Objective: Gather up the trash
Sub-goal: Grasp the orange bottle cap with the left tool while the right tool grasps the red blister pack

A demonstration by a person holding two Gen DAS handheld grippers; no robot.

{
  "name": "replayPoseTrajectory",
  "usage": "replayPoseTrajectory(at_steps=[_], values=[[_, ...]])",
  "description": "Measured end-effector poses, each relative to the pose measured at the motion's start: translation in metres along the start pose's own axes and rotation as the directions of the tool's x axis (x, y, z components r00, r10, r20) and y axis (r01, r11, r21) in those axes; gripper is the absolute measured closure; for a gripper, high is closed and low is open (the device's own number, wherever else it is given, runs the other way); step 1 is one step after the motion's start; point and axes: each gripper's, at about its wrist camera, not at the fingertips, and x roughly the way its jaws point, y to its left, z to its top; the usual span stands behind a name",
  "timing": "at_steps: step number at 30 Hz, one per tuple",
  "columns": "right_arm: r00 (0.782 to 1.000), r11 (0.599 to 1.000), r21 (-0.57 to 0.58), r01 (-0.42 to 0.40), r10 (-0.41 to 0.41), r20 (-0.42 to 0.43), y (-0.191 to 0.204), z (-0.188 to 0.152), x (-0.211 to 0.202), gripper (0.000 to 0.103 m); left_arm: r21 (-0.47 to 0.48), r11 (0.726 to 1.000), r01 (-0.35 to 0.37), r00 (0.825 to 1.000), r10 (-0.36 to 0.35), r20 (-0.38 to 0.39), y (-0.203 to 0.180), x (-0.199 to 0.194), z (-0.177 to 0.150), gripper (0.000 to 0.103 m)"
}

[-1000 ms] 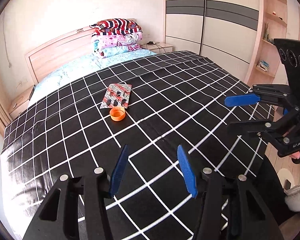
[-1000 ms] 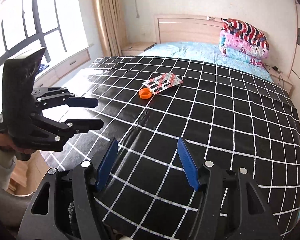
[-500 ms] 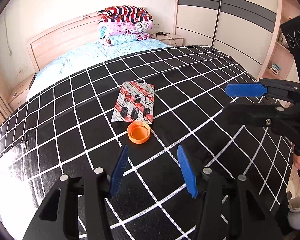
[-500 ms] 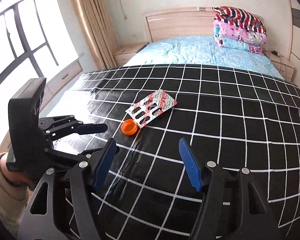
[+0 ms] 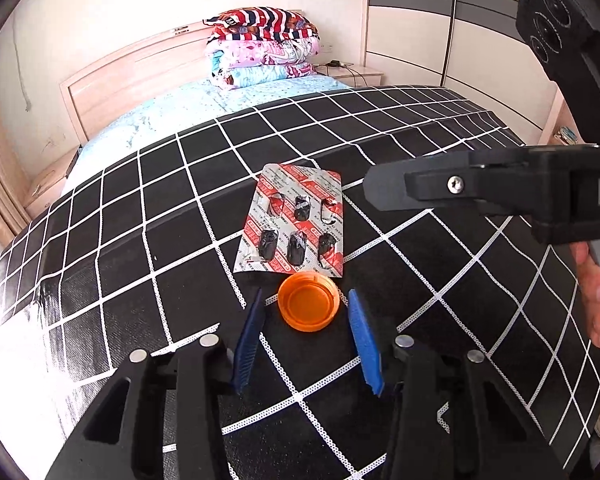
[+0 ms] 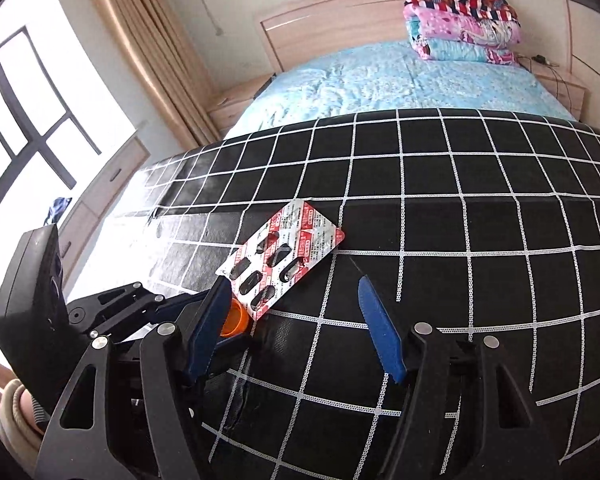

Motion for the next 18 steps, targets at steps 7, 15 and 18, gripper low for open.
replayPoseTrajectory(at_steps=[7, 15, 18], values=[[1.000, 1.000, 0.010, 0.018, -0.018, 0.000, 0.008, -0.003, 0.006, 0.031, 0.003, 1.000, -0.023, 1.000, 0.023, 0.009, 0.006, -0.008, -0.008, 0.074], [0.997, 0.997, 0.034, 0.076, -0.076, -0.001, 0.030, -0.002, 0.023, 0.022, -0.068, 0.996, -0.062, 0.998, 0.063, 0.017, 0.036, -0.038, -0.032, 0.074], [0.994, 0.992, 0.065, 0.104, -0.103, -0.018, 0.034, 0.001, 0.032, 0.020, -0.083, 0.994, -0.068, 0.997, 0.070, 0.023, 0.044, -0.048, -0.039, 0.074]])
